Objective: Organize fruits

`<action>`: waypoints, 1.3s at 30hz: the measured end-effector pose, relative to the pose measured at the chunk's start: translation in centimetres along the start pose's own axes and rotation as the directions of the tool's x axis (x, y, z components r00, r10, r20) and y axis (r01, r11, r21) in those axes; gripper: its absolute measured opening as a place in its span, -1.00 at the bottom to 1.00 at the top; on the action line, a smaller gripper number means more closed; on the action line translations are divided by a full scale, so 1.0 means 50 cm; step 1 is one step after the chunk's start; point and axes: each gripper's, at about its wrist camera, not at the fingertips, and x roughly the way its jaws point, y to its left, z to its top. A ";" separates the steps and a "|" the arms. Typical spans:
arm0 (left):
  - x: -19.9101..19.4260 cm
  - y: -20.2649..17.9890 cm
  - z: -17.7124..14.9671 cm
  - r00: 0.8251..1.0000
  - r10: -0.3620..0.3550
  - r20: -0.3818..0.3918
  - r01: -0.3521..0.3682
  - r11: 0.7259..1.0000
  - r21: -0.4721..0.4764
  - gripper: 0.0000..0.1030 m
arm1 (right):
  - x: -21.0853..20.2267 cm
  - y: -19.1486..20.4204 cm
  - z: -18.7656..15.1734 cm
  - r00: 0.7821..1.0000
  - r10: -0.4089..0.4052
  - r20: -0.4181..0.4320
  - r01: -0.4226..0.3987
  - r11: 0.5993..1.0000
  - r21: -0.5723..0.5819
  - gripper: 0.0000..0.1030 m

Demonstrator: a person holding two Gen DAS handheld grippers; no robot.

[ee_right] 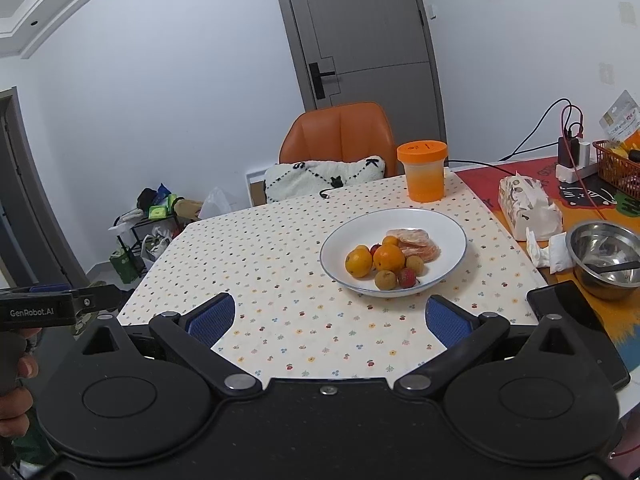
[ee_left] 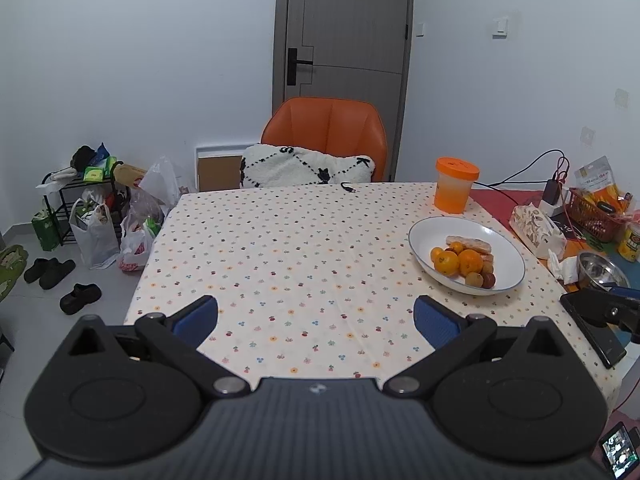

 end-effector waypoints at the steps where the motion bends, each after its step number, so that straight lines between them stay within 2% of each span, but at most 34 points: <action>1: 0.000 0.000 -0.001 1.000 -0.001 -0.001 0.001 1.000 0.001 1.00 | 0.000 0.000 0.000 1.000 0.001 0.000 -0.001 1.000 -0.001 1.00; 39: 0.008 0.001 -0.003 1.000 0.006 -0.008 -0.006 1.000 -0.011 1.00 | 0.008 -0.003 0.000 1.000 0.014 -0.020 -0.014 1.000 -0.002 1.00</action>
